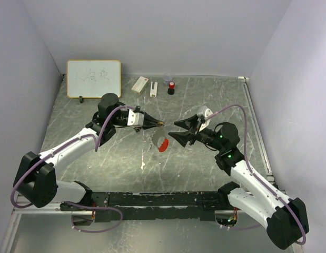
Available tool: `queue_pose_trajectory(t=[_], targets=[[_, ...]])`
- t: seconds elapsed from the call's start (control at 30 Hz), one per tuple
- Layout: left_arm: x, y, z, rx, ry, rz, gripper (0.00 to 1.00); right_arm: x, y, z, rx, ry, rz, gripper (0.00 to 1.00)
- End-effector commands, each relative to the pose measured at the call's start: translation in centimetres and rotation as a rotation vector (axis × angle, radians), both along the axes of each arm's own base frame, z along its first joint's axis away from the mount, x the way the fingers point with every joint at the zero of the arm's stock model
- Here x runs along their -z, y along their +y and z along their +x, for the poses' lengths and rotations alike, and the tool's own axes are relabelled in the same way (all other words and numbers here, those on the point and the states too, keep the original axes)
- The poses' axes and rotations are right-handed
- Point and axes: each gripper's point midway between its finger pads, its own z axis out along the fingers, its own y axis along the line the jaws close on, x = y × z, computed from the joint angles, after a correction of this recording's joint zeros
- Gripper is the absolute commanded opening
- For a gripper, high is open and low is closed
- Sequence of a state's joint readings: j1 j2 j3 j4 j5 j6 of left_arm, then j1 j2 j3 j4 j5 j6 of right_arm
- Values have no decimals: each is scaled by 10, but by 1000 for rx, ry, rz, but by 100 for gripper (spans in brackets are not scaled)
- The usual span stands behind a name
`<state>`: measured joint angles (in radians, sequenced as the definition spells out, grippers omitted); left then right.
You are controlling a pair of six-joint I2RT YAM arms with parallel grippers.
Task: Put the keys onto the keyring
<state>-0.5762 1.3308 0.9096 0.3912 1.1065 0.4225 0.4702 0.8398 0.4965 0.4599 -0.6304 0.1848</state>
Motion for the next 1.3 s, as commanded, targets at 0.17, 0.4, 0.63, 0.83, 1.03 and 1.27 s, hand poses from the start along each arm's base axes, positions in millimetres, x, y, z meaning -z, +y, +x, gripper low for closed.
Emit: queue_pose_trajectory(t=[0.17, 0.4, 0.63, 0.83, 1.03, 1.27], targets=[[-11, -2, 2, 35, -42, -29, 7, -15, 17, -15, -168, -23, 106, 49], [-12, -3, 3, 41, -38, -32, 7, -8, 23, -10, -192, 11, 141, 44], [-13, -4, 2, 50, -37, -35, 7, -7, 28, -1, -197, 22, 159, 44], [-15, -4, 2, 52, -38, -37, 7, -7, 33, 4, -221, 35, 185, 43], [-15, -4, 2, 52, -39, -37, 7, -11, 36, 4, -244, 19, 207, 42], [-9, -5, 7, 30, -21, -31, 7, -12, 38, 6, -252, 25, 203, 30]])
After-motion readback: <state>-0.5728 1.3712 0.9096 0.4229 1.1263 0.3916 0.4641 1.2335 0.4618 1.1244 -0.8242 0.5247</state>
